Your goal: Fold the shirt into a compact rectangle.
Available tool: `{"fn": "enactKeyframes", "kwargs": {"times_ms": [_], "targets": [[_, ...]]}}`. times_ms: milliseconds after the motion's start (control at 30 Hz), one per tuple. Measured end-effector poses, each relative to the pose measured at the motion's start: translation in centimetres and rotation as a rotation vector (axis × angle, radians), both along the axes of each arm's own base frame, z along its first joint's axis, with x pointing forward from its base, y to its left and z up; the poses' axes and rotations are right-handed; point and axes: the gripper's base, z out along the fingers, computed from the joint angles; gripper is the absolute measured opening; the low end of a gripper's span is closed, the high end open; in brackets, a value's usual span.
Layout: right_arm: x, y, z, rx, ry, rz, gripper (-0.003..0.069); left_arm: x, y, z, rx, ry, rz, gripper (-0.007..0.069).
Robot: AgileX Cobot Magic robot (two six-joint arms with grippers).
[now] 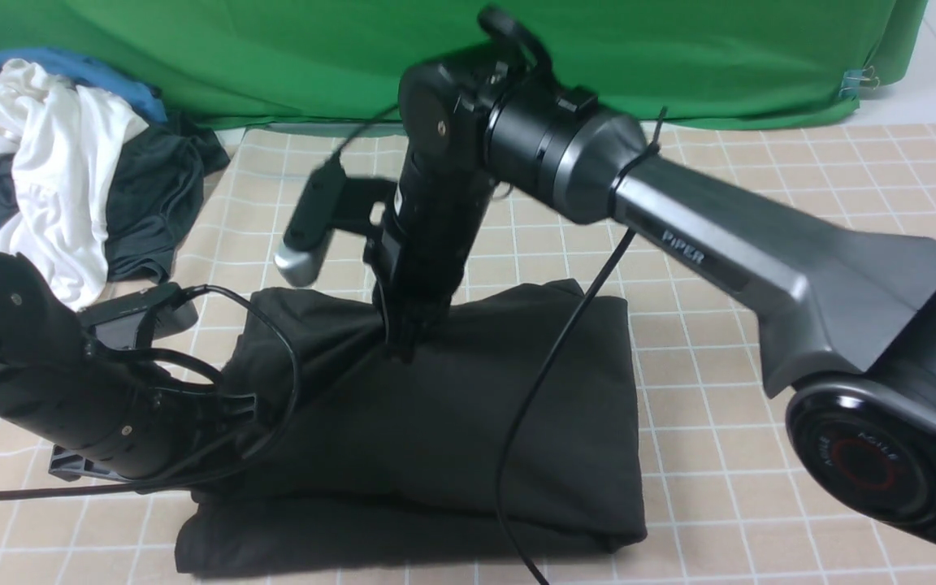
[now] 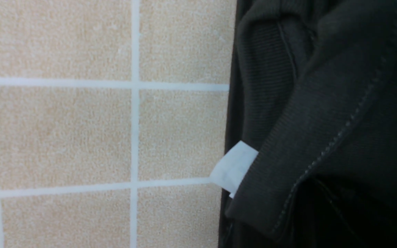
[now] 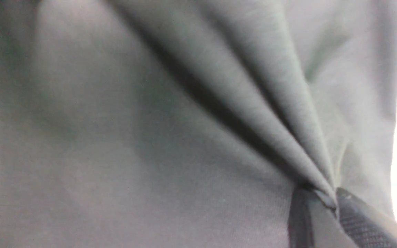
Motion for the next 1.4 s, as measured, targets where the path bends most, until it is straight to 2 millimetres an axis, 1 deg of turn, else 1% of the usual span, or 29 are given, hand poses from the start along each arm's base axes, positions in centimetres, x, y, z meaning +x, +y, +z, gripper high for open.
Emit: {"fn": "enactKeyframes", "kwargs": {"times_ms": [100, 267, 500, 600, 667, 700, 767, 833, 867, 900, 1000, 1033, 1067, 1100, 1133, 1167, 1200, 1233, 1300, 1333, 1367, 1400], "targets": [[0.3, 0.2, 0.4, 0.032, -0.042, -0.007, 0.0071, 0.0, 0.0, 0.0, 0.001, -0.005, 0.002, 0.0019], [1.0, 0.7, -0.3, 0.069, -0.089, -0.018, 0.0071, 0.1, 0.0, 0.0, 0.001, -0.007, 0.003, 0.0019], [1.7, 1.2, -3.2, 0.059, -0.084, -0.024, 0.0073, 0.1, 0.0, 0.0, 0.002, -0.008, 0.003, 0.0019], [2.0, 1.4, -4.0, 0.067, -0.083, -0.045, 0.0099, 0.1, 0.0, 0.0, 0.002, -0.008, 0.003, 0.0019], [2.1, 1.5, -4.2, 0.082, -0.088, -0.074, 0.0162, 0.1, 0.0, 0.0, 0.001, -0.007, 0.004, 0.0019], [2.2, 1.5, -4.2, 0.085, -0.089, -0.090, 0.0204, 0.1, 0.0, 0.0, 0.001, -0.007, 0.004, 0.0019], [2.3, 1.4, -4.0, 0.078, -0.101, -0.107, 0.0292, 0.1, 0.0, 0.0, 0.002, -0.006, 0.003, 0.0019], [2.4, 1.1, -3.5, 0.061, -0.115, -0.125, 0.0361, 0.1, 0.0, 0.0, 0.002, -0.006, 0.003, 0.0019], [2.4, 0.9, -3.1, 0.043, -0.125, -0.134, 0.0391, 0.1, 0.0, 0.0, 0.001, -0.005, 0.003, 0.0019], [2.3, 0.3, -2.1, 0.001, -0.142, -0.146, 0.0415, 0.0, 0.0, 0.0, 0.003, -0.004, -0.001, 0.0019], [2.2, -1.2, -0.3, -0.088, -0.176, -0.159, 0.0420, 0.0, 0.0, 0.0, 0.003, 0.002, -0.004, 0.0019], [2.3, -1.9, 0.5, -0.114, -0.181, -0.177, 0.0422, 0.0, 0.0, 0.0, 0.003, 0.004, -0.005, 0.0019], [2.6, -3.1, 1.5, -0.124, -0.181, -0.225, 0.0424, -0.1, 0.0, 0.0, 0.003, 0.009, -0.008, 0.0019], [2.8, -3.5, 1.8, -0.122, -0.181, -0.247, 0.0425, -0.1, 0.0, 0.0, 0.002, 0.012, -0.009, 0.0019], [3.5, -4.8, 2.4, -0.115, -0.176, -0.307, 0.0426, -0.1, 0.0, 0.0, 0.001, 0.017, -0.014, 0.0019], [3.9, -5.4, 2.6, -0.109, -0.170, -0.340, 0.0427, -0.2, 0.0, 0.1, 0.000, 0.017, -0.015, 0.0019], [4.7, -6.8, 2.9, -0.093, -0.157, -0.394, 0.0428, -0.2, 0.0, 0.3, 0.001, 0.013, -0.019, 0.0019], [5.2, -7.7, 2.9, -0.084, -0.142, -0.427, 0.0428, -0.2, 0.0, 0.5, 0.002, 0.011, -0.023, 0.0019], [6.0, -9.2, 2.7, -0.057, -0.101, -0.471, 0.0428, -0.4, 0.0, 1.0, 0.008, 0.000, -0.038, 0.0019], [6.7, -10.5, 2.3, -0.007, -0.031, -0.509, 0.0428, -0.6, 0.1, 1.7, 0.010, -0.020, -0.046, 0.0019], [6.9, -11.2, 2.0, 0.020, 0.010, -0.524, 0.0428, -0.8, 0.1, 2.2, 0.010, -0.037, -0.049, 0.0019], [7.0, -11.3, 1.9, 0.026, 0.018, -0.528, 0.0428, -0.8, 0.1, 2.4, 0.010, -0.044, -0.050, 0.0019]]}}
